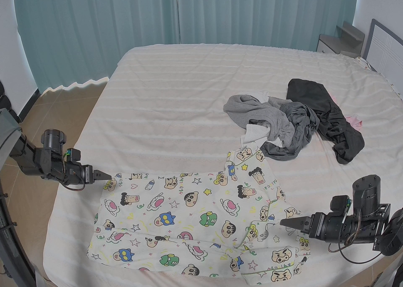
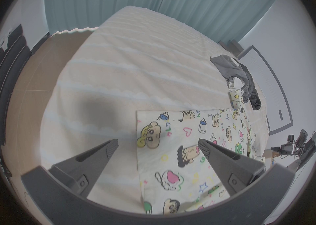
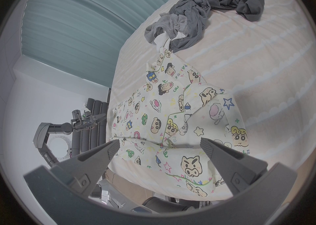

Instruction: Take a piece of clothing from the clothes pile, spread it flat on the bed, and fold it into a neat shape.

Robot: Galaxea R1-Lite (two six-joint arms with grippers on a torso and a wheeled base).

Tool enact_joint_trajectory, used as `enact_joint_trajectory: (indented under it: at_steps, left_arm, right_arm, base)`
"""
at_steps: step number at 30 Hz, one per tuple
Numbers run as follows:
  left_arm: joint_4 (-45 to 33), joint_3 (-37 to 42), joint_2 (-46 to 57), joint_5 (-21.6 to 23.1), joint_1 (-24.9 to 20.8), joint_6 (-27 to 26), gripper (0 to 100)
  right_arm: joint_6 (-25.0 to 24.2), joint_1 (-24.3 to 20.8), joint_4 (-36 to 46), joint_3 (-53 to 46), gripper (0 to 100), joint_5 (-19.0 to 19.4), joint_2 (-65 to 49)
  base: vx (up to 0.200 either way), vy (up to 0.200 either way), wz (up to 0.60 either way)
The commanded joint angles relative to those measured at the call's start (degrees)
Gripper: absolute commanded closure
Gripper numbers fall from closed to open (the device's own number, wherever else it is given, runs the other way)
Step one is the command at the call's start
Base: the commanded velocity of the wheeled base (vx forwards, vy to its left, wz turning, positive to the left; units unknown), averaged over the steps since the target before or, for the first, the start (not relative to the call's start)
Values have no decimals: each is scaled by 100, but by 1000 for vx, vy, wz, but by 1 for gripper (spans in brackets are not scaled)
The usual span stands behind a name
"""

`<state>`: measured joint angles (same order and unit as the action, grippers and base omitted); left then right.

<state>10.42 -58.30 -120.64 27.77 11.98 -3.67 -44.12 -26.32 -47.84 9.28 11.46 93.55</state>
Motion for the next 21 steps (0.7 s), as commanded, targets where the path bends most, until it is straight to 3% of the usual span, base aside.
enact_joint_trajectory:
  at_steps: [1, 21]
  left_arm:
    - [4, -393, -636, -26, -188, 33, 0]
    - [12, -841, -1216, -8, -434, 24, 0]
  right_arm:
    - [8, -5, -6, -22, 0, -3, -3]
    - [-9, 66, -6, 189, 0, -12, 40]
  base:
    - [0, 0, 0]
    - [0, 0, 0]
